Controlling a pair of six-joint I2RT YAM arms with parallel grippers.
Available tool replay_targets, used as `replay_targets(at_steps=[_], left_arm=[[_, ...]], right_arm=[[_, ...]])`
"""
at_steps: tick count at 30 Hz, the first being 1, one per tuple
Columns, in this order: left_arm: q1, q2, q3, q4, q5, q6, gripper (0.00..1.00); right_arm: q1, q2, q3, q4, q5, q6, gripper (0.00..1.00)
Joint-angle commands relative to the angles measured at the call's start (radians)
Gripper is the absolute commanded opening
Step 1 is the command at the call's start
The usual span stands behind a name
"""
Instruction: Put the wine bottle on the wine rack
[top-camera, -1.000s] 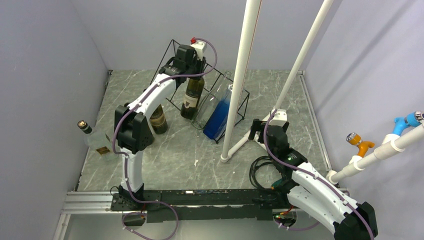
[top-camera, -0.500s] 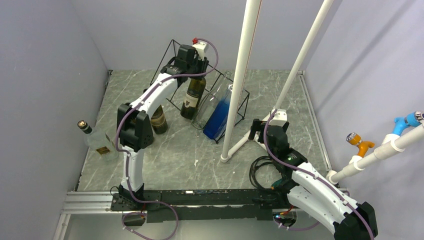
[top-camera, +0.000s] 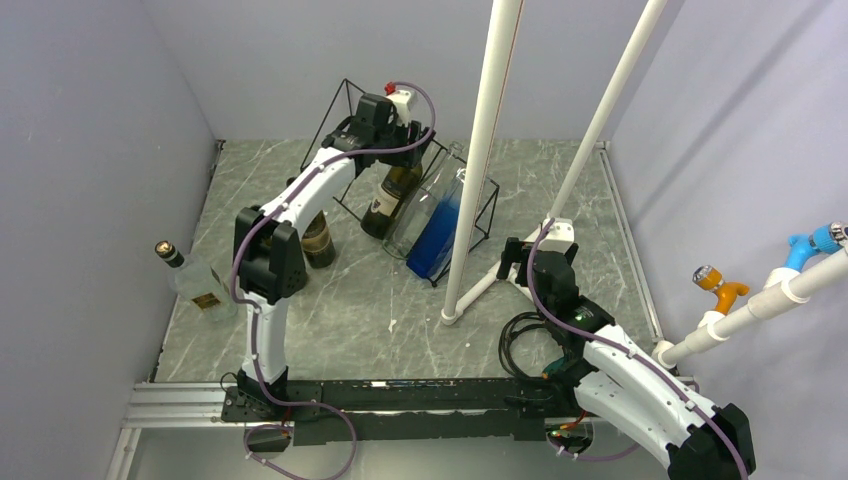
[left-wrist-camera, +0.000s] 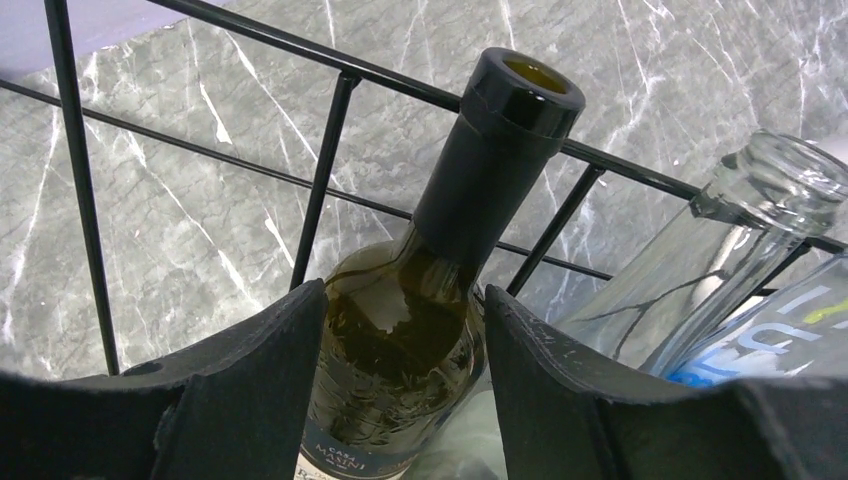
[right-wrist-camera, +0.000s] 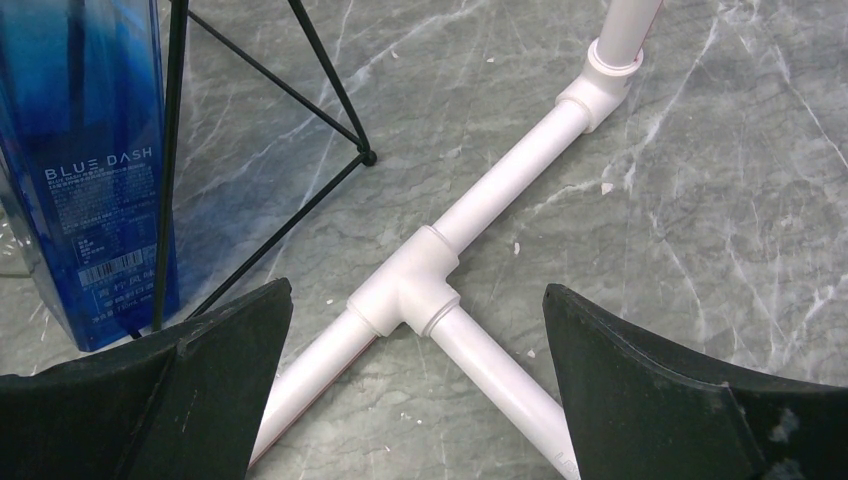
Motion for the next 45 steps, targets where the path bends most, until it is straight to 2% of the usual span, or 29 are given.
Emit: replay_targets(at_steps=[1, 7, 15, 18, 25, 32, 35, 38, 45], left_arm=[[-0.005, -0.087, -0.021, -0.051, 0.036, -0.027, 0.64], [-0.005, -0.198, -0.080, -0.048, 0.042, -0.038, 0.68], [-0.005, -0.429, -0.207, -0.036, 0.012, -0.027, 0.76], [-0.005, -0.554, -0.275, -0.033, -0.048, -0.001, 0.78], [-0.006, -0.904, -0.542, 0.049, -0.271, 0.064, 0.84], [-0.005, -1.149, -0.750, 0.085, -0.483, 0.066, 0.87], [-0.006, -1.171, -0.781, 0.061, -0.571, 0.032, 0.88], [-0.006, -1.132, -0.749, -0.029, -0.635, -0.040, 0.89], [-0.006, -1.026, -0.712, -0.094, -0.669, -0.116, 0.84]], right_arm=[[-0.001, 0.001, 0.002, 0.046, 0.007, 0.001, 1.00], [-0.001, 0.004, 0.001, 0.046, 0.012, 0.002, 1.00], [-0.001, 0.019, -0.001, 0.050, 0.016, 0.003, 1.00], [-0.001, 0.023, -0.006, 0.058, 0.022, 0.000, 1.00], [-0.001, -0.003, -0.026, 0.081, 0.032, -0.005, 1.00], [-0.001, 0.011, -0.019, 0.078, 0.039, -0.008, 1.00], [-0.001, 0.013, -0.019, 0.073, 0.038, -0.005, 1.00], [-0.001, 0.005, -0.022, 0.070, 0.034, -0.002, 1.00], [-0.001, -0.016, -0.032, 0.066, 0.023, 0.005, 1.00]])
